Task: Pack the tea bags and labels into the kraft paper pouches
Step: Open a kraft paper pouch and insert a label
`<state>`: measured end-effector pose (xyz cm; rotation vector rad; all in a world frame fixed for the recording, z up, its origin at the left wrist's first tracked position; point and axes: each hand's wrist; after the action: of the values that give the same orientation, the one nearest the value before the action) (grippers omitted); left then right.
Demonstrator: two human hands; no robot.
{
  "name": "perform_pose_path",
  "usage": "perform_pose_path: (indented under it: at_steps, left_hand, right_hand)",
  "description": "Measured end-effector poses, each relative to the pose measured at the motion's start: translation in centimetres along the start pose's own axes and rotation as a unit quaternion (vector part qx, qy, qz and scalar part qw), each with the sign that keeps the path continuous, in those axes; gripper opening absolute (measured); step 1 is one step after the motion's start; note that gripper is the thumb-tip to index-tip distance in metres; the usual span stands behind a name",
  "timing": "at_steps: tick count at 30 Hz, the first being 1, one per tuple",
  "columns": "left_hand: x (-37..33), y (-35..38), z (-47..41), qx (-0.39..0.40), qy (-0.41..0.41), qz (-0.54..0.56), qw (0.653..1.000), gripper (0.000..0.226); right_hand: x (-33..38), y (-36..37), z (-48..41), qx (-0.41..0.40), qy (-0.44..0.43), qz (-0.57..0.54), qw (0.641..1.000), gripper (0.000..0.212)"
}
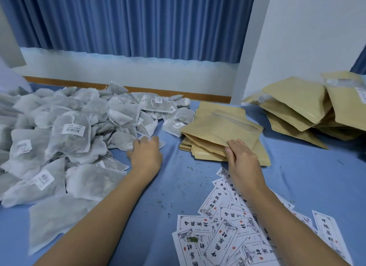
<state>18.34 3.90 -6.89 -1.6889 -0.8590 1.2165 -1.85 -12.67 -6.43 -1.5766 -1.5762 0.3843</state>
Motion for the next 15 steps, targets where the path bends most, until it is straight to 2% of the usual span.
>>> perform_pose_path:
  at_steps: [3, 6, 8, 9, 11, 13, 15]
  left_hand:
    - [0.3, 0.3, 0.1, -0.017, 0.064, 0.193, 0.979, 0.044]
    - [-1.3, -0.2, 1.8, -0.08, 0.128, 0.368, 0.917, 0.047]
    - [-2.4, -0.7, 3.1, -0.112, 0.228, 0.405, 0.878, 0.05]
    - [-2.9, -0.6, 3.6, -0.128, 0.295, 0.391, 0.863, 0.051]
    - [-3.9, -0.2, 4.7, -0.2, 0.405, 0.29, 0.844, 0.044]
    - [-4.8, 0.4, 5.5, -0.238, 0.45, 0.179, 0.842, 0.032]
    - [-5.3, 1.0, 5.6, -0.195, 0.465, 0.104, 0.858, 0.023]
  right_hand:
    - [-0.2, 0.1, 0.0, 0.0, 0.012, -0.016, 1.0, 0.022]
    - [-0.3, 0.3, 0.0, -0.014, 0.023, -0.017, 0.999, 0.028]
    - [-0.3, 0.3, 0.0, -0.041, 0.025, -0.022, 0.999, 0.028]
    - [-0.3, 0.3, 0.0, -0.055, 0.015, -0.023, 0.998, 0.024]
    - [-0.3, 0.4, -0.1, -0.065, 0.003, -0.026, 0.998, 0.022]
    - [-0.4, 0.5, -0.2, -0.073, 0.001, -0.031, 0.997, 0.025]
    - [-0.4, 0.5, 0.0, -0.095, 0.0, -0.037, 0.995, 0.028]
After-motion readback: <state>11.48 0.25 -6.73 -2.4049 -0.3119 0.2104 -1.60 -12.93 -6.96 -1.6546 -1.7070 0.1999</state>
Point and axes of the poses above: each hand's wrist, its own z-axis away from the middle knuckle, its own y-axis out of the palm, x = y × z, and after that the axes turned 14 degrees about -y, right-handed
